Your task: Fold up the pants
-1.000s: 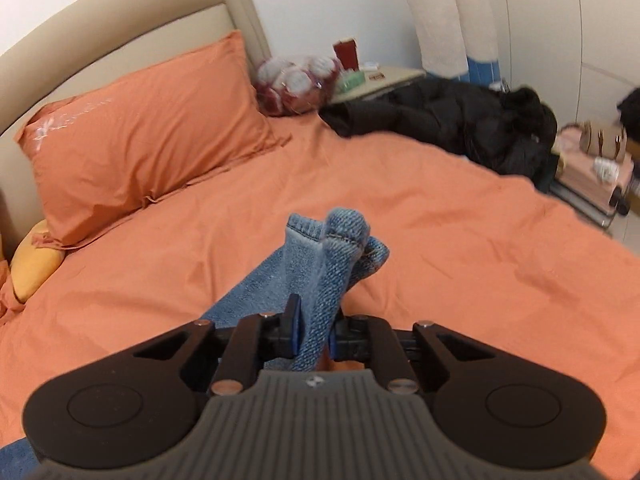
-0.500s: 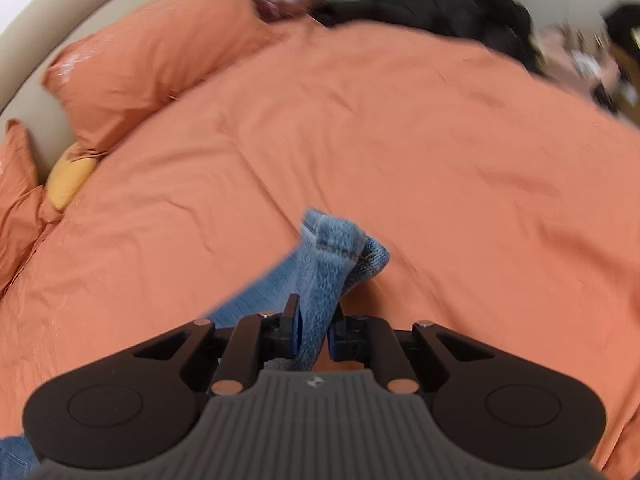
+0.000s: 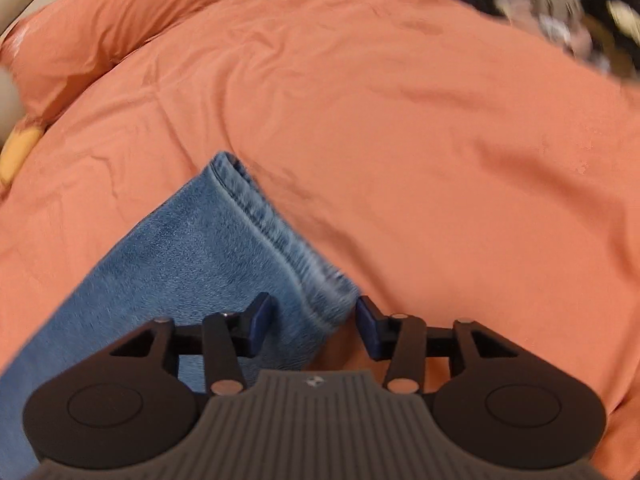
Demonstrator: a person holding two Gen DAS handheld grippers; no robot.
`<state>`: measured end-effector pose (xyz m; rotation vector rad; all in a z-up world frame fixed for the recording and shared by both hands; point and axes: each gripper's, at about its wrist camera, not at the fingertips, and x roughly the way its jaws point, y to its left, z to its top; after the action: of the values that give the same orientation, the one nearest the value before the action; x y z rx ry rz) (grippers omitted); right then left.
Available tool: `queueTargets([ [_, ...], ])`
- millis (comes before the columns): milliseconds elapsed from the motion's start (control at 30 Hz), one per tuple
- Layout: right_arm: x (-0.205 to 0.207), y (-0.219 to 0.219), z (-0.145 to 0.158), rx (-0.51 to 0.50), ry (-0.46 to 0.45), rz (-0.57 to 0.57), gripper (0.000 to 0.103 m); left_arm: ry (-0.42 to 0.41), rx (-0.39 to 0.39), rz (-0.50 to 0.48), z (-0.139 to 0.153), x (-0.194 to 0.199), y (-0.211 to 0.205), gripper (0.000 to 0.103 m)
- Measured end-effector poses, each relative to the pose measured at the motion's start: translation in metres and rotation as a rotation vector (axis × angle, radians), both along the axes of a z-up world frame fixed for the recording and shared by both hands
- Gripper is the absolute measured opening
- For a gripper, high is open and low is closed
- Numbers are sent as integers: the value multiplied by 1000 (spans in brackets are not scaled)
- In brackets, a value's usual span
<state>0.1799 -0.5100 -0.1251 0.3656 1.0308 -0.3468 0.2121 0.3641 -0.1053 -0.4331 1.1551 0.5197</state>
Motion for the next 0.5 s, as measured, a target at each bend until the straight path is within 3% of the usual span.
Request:
queueTargets([
  [67,9,-5,14,-30,-7,93,44,15,129,-99,15,1,-17,67],
  [133,15,-6,26,-42,-20,151,44,11,200,-192,31,7,-35,67],
  [333,54,0,27,-67,-9,259,44,-44,235,-500,60,38,-103,69],
  [500,88,11,19,-74,-33,318,44,-68,258,-744,45,69,-174,73],
])
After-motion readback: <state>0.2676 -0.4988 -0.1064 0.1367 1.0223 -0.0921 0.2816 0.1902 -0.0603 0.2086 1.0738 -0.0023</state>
